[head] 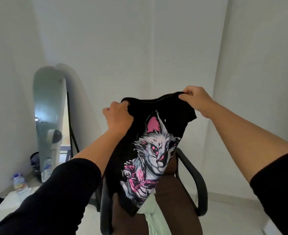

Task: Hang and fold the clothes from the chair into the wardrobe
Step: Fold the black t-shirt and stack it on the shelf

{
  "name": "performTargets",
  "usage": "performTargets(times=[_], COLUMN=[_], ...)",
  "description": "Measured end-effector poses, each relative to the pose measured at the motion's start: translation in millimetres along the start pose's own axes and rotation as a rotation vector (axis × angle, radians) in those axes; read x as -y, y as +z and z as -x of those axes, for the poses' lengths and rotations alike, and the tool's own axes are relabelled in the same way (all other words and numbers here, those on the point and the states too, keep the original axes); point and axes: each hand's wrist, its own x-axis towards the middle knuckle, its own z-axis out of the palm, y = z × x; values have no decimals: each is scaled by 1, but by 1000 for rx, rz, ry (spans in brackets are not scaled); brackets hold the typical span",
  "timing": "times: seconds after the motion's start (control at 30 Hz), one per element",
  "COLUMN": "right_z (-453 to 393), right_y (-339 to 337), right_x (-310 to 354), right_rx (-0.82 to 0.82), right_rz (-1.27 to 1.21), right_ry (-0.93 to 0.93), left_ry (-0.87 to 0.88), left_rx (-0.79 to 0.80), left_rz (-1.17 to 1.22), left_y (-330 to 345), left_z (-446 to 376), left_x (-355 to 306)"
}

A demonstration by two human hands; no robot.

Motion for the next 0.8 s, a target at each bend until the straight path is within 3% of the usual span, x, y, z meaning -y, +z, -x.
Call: performTargets(times=[0.13, 0.27, 0.57, 0.8], right_z=[31, 51, 57, 14], right_y=[-4, -9, -13, 24], right_x=[11, 21, 0, -96], right_rx=[-3, 28, 95, 350], right_rz=[-16, -7, 104, 231], right_ry=[21, 40, 59, 199], left_ry=[122, 197, 728, 544], left_rx=[-43, 194, 342, 819], left_rz=[136, 391, 277, 64], left_y=[-18, -37, -18, 73], left_z=[7, 23, 37, 31], left_x=[14, 15, 20, 37])
